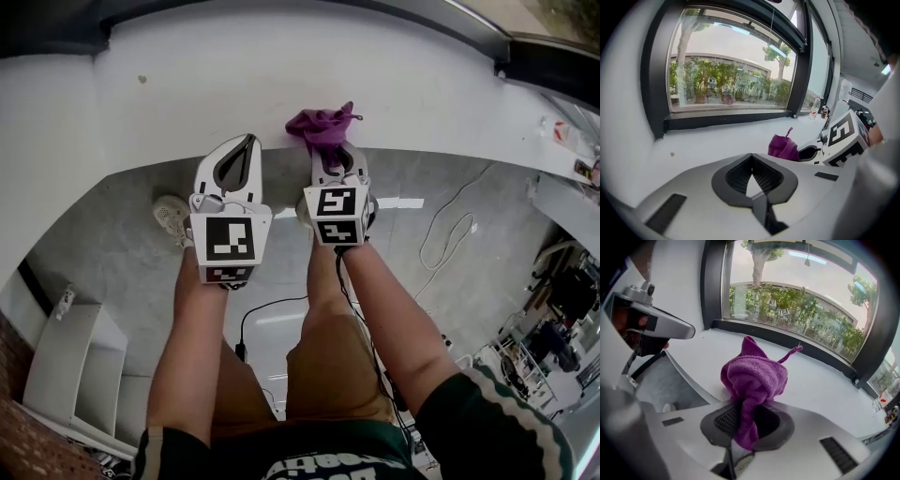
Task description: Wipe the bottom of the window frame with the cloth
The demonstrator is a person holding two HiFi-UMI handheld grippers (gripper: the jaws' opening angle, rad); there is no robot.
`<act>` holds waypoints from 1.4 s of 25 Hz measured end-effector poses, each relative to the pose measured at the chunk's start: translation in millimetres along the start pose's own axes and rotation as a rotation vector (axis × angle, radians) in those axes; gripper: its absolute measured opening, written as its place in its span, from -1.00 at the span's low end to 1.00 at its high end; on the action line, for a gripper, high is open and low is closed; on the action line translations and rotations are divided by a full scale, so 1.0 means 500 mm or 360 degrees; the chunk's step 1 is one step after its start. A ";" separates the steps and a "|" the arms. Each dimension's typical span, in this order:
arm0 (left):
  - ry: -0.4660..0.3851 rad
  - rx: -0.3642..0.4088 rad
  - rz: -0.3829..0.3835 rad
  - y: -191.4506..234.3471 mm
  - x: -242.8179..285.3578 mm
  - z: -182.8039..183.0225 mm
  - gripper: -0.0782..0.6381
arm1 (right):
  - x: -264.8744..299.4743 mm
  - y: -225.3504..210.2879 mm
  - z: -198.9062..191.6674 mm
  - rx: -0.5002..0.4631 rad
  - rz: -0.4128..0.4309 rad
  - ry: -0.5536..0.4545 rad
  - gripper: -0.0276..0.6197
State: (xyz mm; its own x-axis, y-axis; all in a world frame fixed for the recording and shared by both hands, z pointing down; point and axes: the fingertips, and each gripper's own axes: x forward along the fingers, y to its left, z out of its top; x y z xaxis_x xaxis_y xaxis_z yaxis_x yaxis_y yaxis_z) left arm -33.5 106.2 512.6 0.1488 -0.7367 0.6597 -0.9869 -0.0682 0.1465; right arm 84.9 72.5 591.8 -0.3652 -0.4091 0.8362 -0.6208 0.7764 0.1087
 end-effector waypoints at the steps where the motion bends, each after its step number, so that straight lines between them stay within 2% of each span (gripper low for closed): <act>1: 0.0000 -0.0010 0.0014 0.010 -0.002 -0.004 -0.76 | 0.002 0.009 0.006 -0.0014 0.0012 -0.0002 -0.72; 20: -0.0013 -0.0094 0.0185 0.180 -0.084 -0.046 -0.76 | 0.033 0.157 0.086 -0.0194 0.0145 -0.0041 -0.72; 35: -0.0024 -0.0119 0.0295 0.274 -0.147 -0.068 -0.76 | 0.044 0.301 0.137 -0.0315 0.0314 -0.0072 -0.72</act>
State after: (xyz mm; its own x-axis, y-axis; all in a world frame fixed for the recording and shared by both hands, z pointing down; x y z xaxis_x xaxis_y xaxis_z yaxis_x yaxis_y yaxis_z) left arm -177.3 174.1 509.3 -0.0363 -0.7421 0.6693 -0.9898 0.1193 0.0785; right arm -64.0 147.5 590.1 -0.4992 -0.2582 0.8271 -0.3888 0.9198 0.0525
